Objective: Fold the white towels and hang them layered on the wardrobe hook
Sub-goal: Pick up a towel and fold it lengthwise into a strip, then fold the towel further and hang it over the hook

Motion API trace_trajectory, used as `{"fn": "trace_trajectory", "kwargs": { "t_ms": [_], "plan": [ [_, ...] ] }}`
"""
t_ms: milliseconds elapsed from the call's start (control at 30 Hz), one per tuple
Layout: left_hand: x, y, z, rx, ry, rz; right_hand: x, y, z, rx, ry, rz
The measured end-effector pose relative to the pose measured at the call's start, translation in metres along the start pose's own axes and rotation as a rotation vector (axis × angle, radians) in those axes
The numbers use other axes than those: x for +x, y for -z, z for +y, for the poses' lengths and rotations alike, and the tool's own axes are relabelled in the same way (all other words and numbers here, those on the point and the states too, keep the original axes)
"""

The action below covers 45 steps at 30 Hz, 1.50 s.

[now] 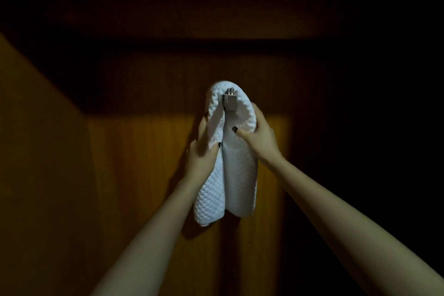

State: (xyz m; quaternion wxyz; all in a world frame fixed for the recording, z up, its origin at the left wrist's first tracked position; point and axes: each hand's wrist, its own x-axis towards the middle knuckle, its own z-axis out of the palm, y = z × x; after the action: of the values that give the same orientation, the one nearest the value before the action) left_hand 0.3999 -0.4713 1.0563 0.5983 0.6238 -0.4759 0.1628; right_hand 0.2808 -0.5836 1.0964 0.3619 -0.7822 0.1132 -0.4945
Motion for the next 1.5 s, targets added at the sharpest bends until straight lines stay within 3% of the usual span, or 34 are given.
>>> {"fn": "trace_trajectory", "kwargs": {
  "t_ms": [100, 167, 300, 400, 600, 867, 1033, 1133, 1233, 1333, 1500],
  "plan": [
    [-0.017, -0.009, -0.010, 0.141, 0.104, 0.131, -0.024, -0.003, 0.025, -0.098, -0.194, -0.092],
    [-0.028, -0.014, -0.015, 0.172, 0.197, 0.162, -0.041, -0.008, 0.040, -0.162, -0.219, -0.086],
    [-0.037, -0.017, -0.024, 0.090, 0.344, 0.246, -0.066, -0.015, 0.050, -0.155, -0.117, 0.051],
    [-0.040, -0.015, -0.025, 0.078, 0.332, 0.273, -0.081, -0.018, 0.052, -0.162, -0.030, 0.148],
    [-0.065, -0.026, -0.047, 0.096, 0.368, 0.021, -0.089, -0.043, 0.052, -0.044, -0.070, 0.129],
    [-0.088, -0.028, -0.061, 0.077, 0.422, -0.099, -0.099, -0.053, 0.040, 0.035, -0.171, 0.117],
    [-0.108, -0.003, -0.049, -0.105, 0.441, -0.287, -0.135, -0.036, 0.036, -0.036, -0.312, -0.111],
    [-0.152, 0.018, -0.038, -0.169, 0.425, -0.267, -0.180, -0.029, 0.042, -0.134, -0.412, -0.178],
    [-0.222, 0.033, -0.040, 0.028, 0.519, -0.271, -0.243, -0.034, 0.058, -0.195, -0.455, -0.280],
    [-0.311, 0.049, -0.039, 0.194, 0.708, -0.359, -0.317, -0.041, 0.072, -0.245, -0.541, -0.489],
    [-0.474, 0.087, -0.003, 0.337, 0.908, -0.345, -0.448, -0.043, 0.079, -0.323, -0.592, -0.845]
  ]
}}
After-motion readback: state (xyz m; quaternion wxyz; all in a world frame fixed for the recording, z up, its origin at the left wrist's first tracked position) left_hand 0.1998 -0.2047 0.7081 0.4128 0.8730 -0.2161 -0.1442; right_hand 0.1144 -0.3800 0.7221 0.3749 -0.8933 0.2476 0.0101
